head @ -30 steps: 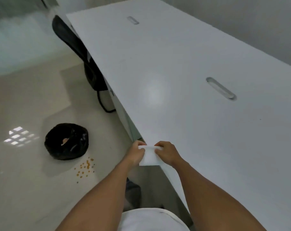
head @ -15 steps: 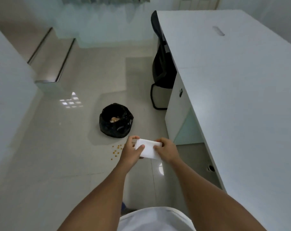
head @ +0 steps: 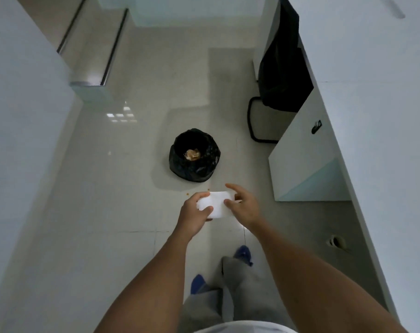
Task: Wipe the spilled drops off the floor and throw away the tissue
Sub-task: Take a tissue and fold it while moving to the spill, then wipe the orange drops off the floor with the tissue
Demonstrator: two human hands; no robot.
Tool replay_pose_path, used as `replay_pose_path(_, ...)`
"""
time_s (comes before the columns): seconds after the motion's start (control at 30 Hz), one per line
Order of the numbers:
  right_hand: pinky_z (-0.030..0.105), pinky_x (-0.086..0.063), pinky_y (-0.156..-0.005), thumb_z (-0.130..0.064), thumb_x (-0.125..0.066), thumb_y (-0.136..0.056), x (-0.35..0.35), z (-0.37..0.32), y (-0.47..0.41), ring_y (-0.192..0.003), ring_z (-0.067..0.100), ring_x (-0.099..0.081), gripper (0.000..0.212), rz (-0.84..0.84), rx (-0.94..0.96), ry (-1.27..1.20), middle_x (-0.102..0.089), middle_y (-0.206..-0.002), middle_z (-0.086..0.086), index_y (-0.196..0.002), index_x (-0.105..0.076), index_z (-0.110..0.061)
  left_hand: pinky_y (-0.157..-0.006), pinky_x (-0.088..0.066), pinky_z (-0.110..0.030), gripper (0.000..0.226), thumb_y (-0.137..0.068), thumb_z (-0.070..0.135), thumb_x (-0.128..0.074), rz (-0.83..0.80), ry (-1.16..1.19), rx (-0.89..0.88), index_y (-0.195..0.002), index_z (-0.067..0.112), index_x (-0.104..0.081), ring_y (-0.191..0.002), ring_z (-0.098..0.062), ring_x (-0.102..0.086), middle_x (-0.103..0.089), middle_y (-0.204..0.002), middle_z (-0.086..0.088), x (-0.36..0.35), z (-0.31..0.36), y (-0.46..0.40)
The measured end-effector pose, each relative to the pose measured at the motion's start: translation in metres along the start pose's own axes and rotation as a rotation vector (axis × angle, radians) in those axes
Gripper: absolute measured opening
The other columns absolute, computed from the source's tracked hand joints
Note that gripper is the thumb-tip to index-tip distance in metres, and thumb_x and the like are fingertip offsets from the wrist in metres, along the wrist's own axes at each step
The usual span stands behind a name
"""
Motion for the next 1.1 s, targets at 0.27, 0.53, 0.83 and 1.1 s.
replay_pose_path(0.27,0.043,-0.055,-0.094,-0.007,-0.068,-0.087,-0.033,0.036,-0.1,-0.107,0.02,-0.061,0.029,-0.154,-0.029,0.03,-0.064,-0.119,-0.002,-0.115,-0.071,-0.015,-0.076,-0.065,-0.042,0.047,-0.087,-0.004,-0.068,0.1,0.082,0.073,-0.127,0.021,-0.062,-0.117,-0.036,-0.058,-0.052,-0.137,-0.008,-0.006,-0.037,-0.086)
replay_pose_path(0.53,0.027,-0.054,-0.092,-0.004,-0.069,-0.088,-0.134,0.195,-0.233,-0.108,0.018,-0.059,0.034,-0.204,-0.136,0.044,-0.06,-0.123,-0.003,-0.119,-0.066,-0.017,-0.078,-0.065,-0.043,0.049,-0.09,0.004,-0.071,0.111,0.019,0.167,-0.132,0.025,-0.057,-0.117,-0.035,-0.058,-0.05,-0.141,-0.006,-0.028,-0.212,-0.236)
replay_pose_path(0.83,0.034,-0.059,-0.081,-0.004,-0.069,-0.085,-0.26,0.419,-0.393,-0.095,0.021,-0.064,0.033,-0.167,-0.116,0.085,-0.064,-0.113,-0.004,-0.113,-0.07,-0.019,-0.072,-0.065,-0.039,0.048,-0.088,-0.004,-0.067,0.099,-0.123,0.064,-0.128,0.022,-0.061,-0.11,-0.029,-0.062,-0.054,-0.136,-0.003,-0.055,-0.432,-0.439)
replay_pose_path(1.1,0.032,-0.054,-0.094,-0.008,-0.066,-0.089,-0.311,0.515,-0.496,-0.105,0.02,-0.059,0.033,-0.097,0.022,0.127,-0.061,-0.117,0.001,-0.122,-0.067,-0.012,-0.109,-0.044,-0.037,0.053,-0.091,0.006,-0.069,0.043,-0.487,-0.145,-0.141,0.01,-0.052,-0.128,-0.027,-0.051,-0.047,-0.144,-0.008,-0.066,-0.507,-0.57)
Point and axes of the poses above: each hand's wrist, its own y-axis away from the middle knuckle, its own x-axis out of the back of the hand, z = x × y, the point moved 2 cm from there along -y, towards the middle knuckle
